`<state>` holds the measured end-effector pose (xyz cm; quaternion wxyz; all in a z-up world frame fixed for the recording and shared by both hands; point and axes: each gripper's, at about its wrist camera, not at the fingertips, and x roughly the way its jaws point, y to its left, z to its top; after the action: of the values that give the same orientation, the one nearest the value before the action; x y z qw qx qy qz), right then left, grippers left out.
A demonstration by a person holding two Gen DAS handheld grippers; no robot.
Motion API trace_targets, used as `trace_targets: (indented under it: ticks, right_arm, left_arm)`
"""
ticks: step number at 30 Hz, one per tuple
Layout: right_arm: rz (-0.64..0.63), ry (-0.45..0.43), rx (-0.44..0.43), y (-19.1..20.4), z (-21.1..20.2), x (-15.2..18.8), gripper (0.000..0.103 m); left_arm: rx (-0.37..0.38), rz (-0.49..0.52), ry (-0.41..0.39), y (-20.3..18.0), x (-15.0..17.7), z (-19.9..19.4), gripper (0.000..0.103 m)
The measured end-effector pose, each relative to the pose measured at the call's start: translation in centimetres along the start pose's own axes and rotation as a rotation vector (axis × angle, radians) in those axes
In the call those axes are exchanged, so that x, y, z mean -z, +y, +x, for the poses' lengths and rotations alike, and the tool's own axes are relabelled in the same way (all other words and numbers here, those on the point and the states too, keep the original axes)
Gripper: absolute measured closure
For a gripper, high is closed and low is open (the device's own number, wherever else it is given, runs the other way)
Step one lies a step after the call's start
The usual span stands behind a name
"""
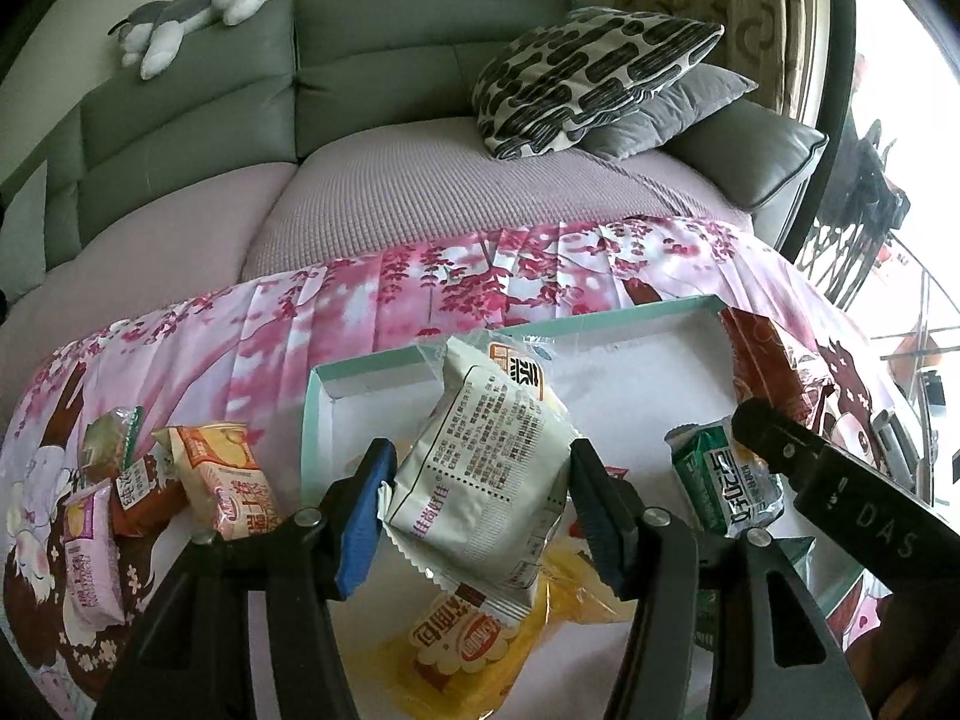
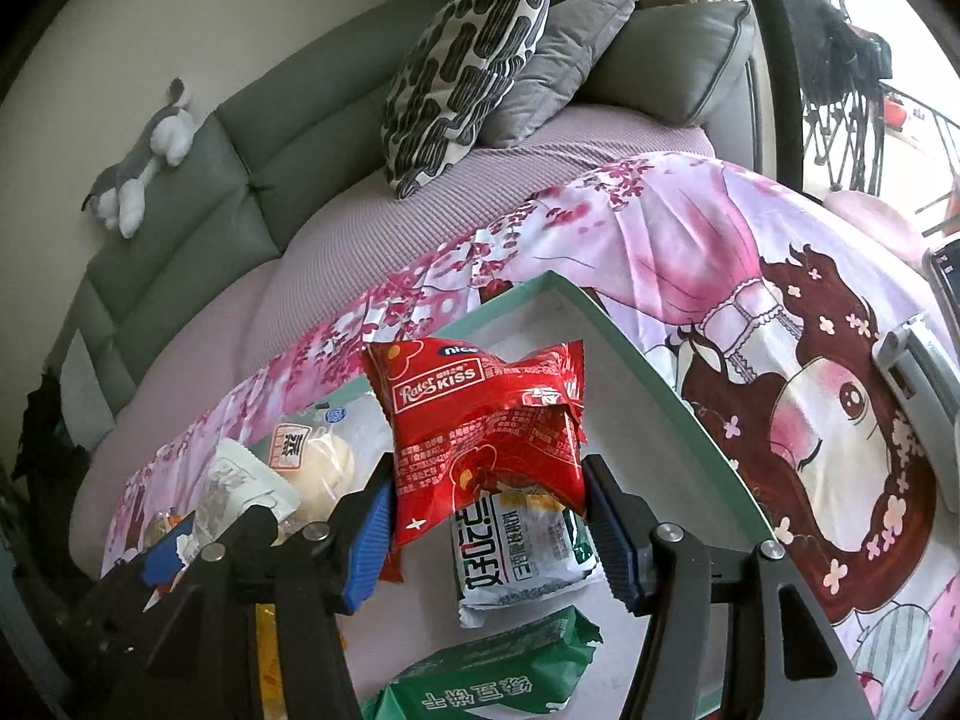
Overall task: Organize snacks
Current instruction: 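Carry both packs into the tray and open both tools to release, then move both tools back over the remaining snacks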
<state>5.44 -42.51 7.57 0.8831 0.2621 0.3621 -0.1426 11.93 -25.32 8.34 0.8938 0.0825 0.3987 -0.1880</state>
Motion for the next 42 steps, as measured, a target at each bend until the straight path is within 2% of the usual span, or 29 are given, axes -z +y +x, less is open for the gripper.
trace_targets:
  ticks: [7,11,20,24,25,26,29,32,35,39,42]
  right_arm:
    - [0.001,0.013,-0.004,-0.1,0.1,0.1,0.038]
    - [0.003,0.010,0.006,-0.2,0.0,0.1,0.027]
    - [-0.007,0.033,0.011,-0.5,0.3,0.1,0.023]
    - [-0.027,0.028,0.023,-0.4,0.0,0.0,0.010]
    - [-0.032,0.025,0.024,-0.3,-0.1,0.0,0.009]
    - [-0.036,0.023,0.025,-0.3,-0.2,0.0,0.007]
    - [-0.051,0.017,0.030,-0.1,-0.4,0.0,0.000]
    - [-0.063,0.016,0.028,0.0,-0.6,-0.1,0.000]
    - [-0.076,0.018,0.037,0.1,-0.7,0.0,0.000]
    - [-0.090,0.032,0.045,0.3,-1.1,0.0,0.000]
    - [-0.108,0.031,0.044,0.6,-1.7,0.0,0.000]
  left_arm:
    - [-0.002,0.007,0.016,-0.1,0.0,-0.2,0.042]
    - [-0.011,-0.006,0.019,0.1,-0.1,-0.6,0.042]
    - [-0.046,-0.029,-0.004,0.9,-0.6,-2.0,0.042]
    - [-0.073,-0.064,0.003,1.7,-0.5,-1.9,0.042]
    - [-0.084,-0.077,0.003,2.1,-0.5,-1.8,0.038]
    - [-0.092,-0.089,0.003,2.4,-0.5,-1.8,0.029]
    - [-0.120,-0.135,-0.007,3.4,-0.5,-2.0,0.028]
    - [-0.148,-0.187,-0.014,4.5,-0.4,-2.1,0.027]
    - [-0.185,-0.237,-0.026,5.4,-0.3,-2.2,0.014]
    - [-0.228,-0.303,-0.042,6.9,0.0,-2.6,0.013]
    - [-0.261,-0.341,-0.046,7.7,0.3,-2.6,0.007]
